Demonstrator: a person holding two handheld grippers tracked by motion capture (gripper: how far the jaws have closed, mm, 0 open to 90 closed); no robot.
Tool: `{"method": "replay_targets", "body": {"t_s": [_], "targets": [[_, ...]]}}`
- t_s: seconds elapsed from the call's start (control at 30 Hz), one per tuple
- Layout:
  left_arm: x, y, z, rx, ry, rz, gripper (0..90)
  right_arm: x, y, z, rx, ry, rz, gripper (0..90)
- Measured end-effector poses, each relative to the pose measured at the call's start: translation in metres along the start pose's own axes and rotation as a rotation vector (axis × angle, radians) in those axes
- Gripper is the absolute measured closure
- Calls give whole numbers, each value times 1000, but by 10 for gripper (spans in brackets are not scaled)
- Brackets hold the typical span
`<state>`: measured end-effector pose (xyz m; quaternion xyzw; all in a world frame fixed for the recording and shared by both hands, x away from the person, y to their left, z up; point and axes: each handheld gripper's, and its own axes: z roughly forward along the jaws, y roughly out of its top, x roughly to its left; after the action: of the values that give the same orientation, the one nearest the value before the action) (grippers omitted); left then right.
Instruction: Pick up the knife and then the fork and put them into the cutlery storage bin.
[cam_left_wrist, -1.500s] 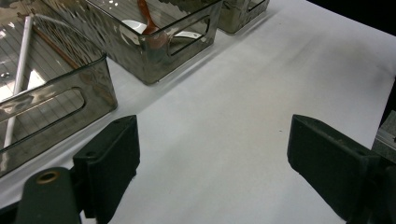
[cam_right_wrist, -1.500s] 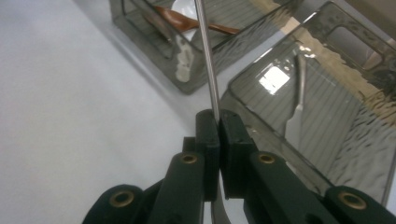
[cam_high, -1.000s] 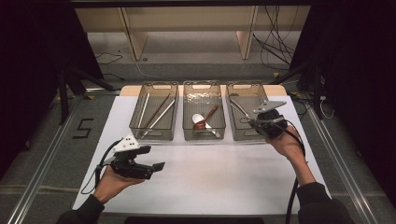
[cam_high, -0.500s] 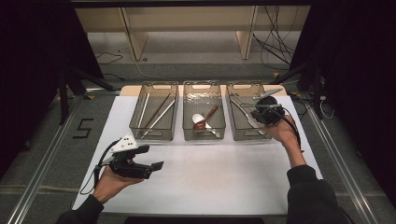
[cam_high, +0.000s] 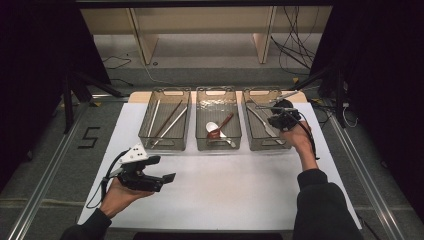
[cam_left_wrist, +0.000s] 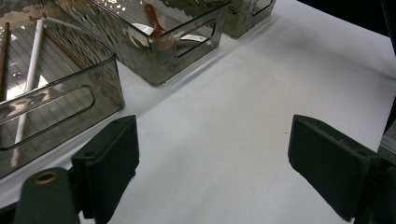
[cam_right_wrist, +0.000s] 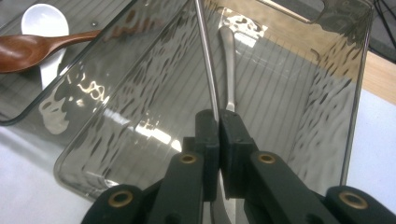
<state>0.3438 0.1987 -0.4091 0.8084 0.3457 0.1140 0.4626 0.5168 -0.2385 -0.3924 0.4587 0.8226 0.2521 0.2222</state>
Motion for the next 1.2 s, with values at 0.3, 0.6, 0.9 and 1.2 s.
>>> {"method": "replay_targets", "body": {"t_s": [0.3, 0.6, 0.9, 1.2], "targets": [[-1, 0, 0, -4, 0, 1, 160, -1, -1, 12, 34, -25, 29, 866], [0, 0, 0, -3, -1, 0, 160, 1, 2, 8, 5, -18, 40, 671], [0, 0, 0, -7, -4, -6, 157, 5, -6, -9, -55, 45, 70, 535], [0, 0, 1, -4, -6, -6, 157, 23, -20, -35, -194, 155, 123, 386]]}}
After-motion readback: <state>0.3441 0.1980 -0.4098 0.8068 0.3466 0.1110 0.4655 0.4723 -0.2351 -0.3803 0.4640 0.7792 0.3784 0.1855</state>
